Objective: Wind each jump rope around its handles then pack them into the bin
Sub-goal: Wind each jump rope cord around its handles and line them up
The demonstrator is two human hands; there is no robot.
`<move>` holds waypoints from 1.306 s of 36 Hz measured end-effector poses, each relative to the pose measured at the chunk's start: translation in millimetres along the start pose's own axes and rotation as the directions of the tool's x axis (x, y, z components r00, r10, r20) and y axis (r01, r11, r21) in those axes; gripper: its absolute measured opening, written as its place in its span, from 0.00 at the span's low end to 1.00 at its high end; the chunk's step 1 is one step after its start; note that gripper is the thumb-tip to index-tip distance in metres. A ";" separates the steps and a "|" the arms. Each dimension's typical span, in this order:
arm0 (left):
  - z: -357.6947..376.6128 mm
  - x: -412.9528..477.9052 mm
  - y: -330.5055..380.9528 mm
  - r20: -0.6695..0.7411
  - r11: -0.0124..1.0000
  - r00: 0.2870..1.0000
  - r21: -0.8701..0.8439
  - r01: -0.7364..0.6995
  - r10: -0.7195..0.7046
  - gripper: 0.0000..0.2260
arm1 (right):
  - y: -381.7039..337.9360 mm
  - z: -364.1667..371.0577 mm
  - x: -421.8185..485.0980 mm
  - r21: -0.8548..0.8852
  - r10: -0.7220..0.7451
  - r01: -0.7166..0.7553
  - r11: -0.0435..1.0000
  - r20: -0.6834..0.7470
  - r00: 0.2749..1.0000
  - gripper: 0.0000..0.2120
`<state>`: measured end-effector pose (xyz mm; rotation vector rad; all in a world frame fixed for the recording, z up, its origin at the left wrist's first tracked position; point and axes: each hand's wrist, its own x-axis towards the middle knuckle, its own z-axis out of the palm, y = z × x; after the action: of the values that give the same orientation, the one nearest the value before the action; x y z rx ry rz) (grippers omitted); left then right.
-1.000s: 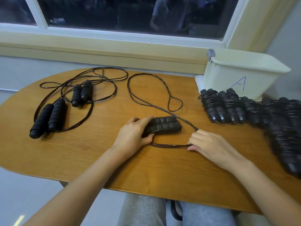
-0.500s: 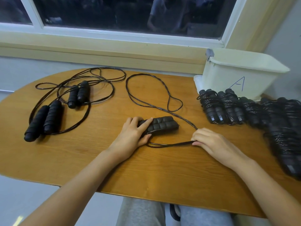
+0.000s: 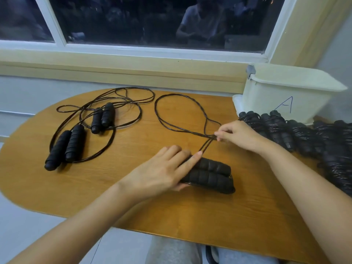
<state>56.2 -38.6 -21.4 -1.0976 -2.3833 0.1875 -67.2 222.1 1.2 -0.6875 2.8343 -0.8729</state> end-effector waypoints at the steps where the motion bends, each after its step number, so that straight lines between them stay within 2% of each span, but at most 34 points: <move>1: -0.7 2.6 3.2 0.033 0.999 0.999 0.045 0.007 -0.009 0.30 | -6.2 -1.9 4.2 -0.006 0.004 -0.004 1.000 -0.007 1.000 0.15; 4: 1.6 6.7 7.6 0.110 0.986 0.986 0.120 0.115 -0.128 0.30 | -31.4 -8.4 8.8 0.049 0.003 0.000 0.999 -0.053 0.999 0.16; 8: 5.3 10.3 3.7 0.207 0.943 0.926 0.176 0.283 -0.317 0.31 | -73.0 -9.2 -8.9 0.129 -0.060 0.072 0.989 -0.099 0.993 0.16; 10: 6.6 12.4 -0.6 0.232 0.913 0.887 0.183 0.363 -0.399 0.33 | -93.5 -2.7 -26.0 0.080 -0.098 0.108 0.991 -0.124 0.987 0.15; 12: 7.9 16.3 -4.9 0.248 0.884 0.849 0.178 0.433 -0.466 0.35 | -106.8 10.3 -44.4 -0.040 -0.137 0.132 0.990 -0.152 0.979 0.14; 14: 8.3 21.7 -8.1 0.233 0.856 0.824 0.170 0.488 -0.516 0.36 | -110.9 27.2 -59.9 -0.133 -0.203 0.175 0.976 -0.241 0.949 0.14; 16: 7.8 26.4 -8.5 0.214 0.833 0.806 0.134 0.536 -0.553 0.35 | -106.5 44.6 -68.6 -0.155 -0.264 0.224 0.962 -0.332 0.906 0.15; 20: 6.4 34.8 -4.9 0.229 0.781 0.760 0.001 0.625 -0.608 0.34 | -93.8 65.0 -74.3 -0.083 -0.297 0.290 0.953 -0.422 0.857 0.12; 23: 5.9 41.1 -2.9 0.210 0.700 0.709 -0.130 0.702 -0.673 0.34 | -84.6 68.9 -76.2 0.063 -0.251 0.308 0.949 -0.437 0.863 0.10; 25: 4.2 41.5 -2.1 0.185 0.660 0.697 -0.225 0.717 -0.693 0.32 | -81.3 67.1 -77.2 0.189 -0.171 0.264 0.946 -0.404 0.899 0.13; 27: 3.3 39.9 -0.4 0.174 0.632 0.696 -0.310 0.710 -0.697 0.30 | -80.2 64.0 -77.5 0.336 -0.072 0.180 0.924 -0.310 0.948 0.15; 29: 2.1 37.4 1.6 0.162 0.615 0.704 -0.381 0.691 -0.691 0.29 | -77.5 61.4 -76.4 0.455 -0.016 0.121 0.882 -0.228 0.973 0.11; 34: -2.2 32.4 4.7 0.124 0.636 0.777 -0.503 0.586 -0.617 0.24 | -70.6 54.6 -67.9 0.675 0.124 0.027 0.737 -0.175 0.977 0.06; 37: -5.2 29.2 4.8 0.149 0.683 0.829 -0.500 0.533 -0.539 0.25 | -69.2 56.3 -64.8 0.709 0.146 0.018 0.705 -0.170 0.975 0.09; 41: -10.2 26.7 1.0 0.177 0.704 0.857 -0.504 0.501 -0.483 0.28 | -70.4 62.3 -65.7 0.746 0.176 0.051 0.664 -0.223 0.959 0.09; 44: -14.5 28.0 -0.9 0.186 0.688 0.870 -0.546 0.478 -0.456 0.25 | -71.7 67.1 -67.6 0.767 0.178 0.075 0.638 -0.242 0.954 0.09; 47: -18.5 31.6 1.3 0.206 0.631 0.870 -0.616 0.472 -0.449 0.25 | -71.9 69.5 -69.5 0.792 0.174 0.116 0.599 -0.270 0.947 0.09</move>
<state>49.0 -15.8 6.3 -0.6753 -2.7396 -0.8873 38.3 164.8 -19.4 -0.3615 2.2061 -2.2138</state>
